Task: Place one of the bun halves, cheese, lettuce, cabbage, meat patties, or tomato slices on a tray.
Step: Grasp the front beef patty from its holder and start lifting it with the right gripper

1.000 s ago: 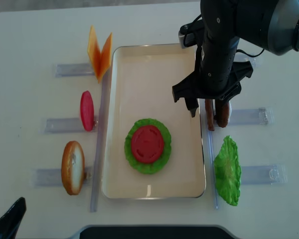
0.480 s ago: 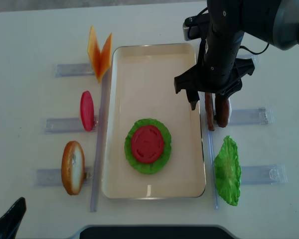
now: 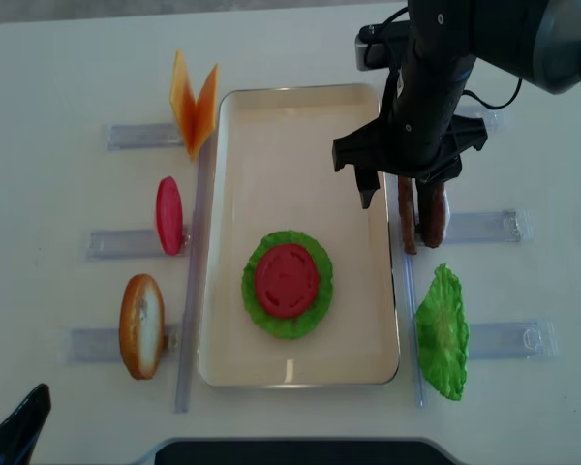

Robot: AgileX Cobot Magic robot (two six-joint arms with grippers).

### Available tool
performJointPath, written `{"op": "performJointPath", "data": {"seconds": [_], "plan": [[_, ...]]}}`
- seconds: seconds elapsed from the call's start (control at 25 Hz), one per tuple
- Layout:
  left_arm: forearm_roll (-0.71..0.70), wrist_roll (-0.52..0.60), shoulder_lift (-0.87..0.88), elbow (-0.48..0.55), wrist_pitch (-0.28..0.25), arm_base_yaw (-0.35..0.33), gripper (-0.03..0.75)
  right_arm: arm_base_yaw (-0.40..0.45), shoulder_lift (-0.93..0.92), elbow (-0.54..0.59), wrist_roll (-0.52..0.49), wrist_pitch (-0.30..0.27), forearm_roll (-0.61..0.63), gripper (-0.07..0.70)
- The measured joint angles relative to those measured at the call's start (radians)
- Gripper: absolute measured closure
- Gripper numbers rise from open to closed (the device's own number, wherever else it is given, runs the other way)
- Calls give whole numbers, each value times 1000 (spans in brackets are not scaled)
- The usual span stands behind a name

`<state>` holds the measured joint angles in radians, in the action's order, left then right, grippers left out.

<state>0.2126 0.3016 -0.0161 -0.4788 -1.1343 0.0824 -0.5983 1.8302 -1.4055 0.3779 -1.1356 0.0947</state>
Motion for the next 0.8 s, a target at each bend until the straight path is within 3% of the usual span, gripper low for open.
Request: {"op": "performJointPath", "data": {"seconds": [0.24, 0.8], "plan": [[0, 0, 0, 0, 0, 0, 181, 0, 44, 1, 0, 8, -4, 99], [0, 0, 0, 0, 0, 0, 181, 10, 55, 1, 8, 24, -83, 224]]}}
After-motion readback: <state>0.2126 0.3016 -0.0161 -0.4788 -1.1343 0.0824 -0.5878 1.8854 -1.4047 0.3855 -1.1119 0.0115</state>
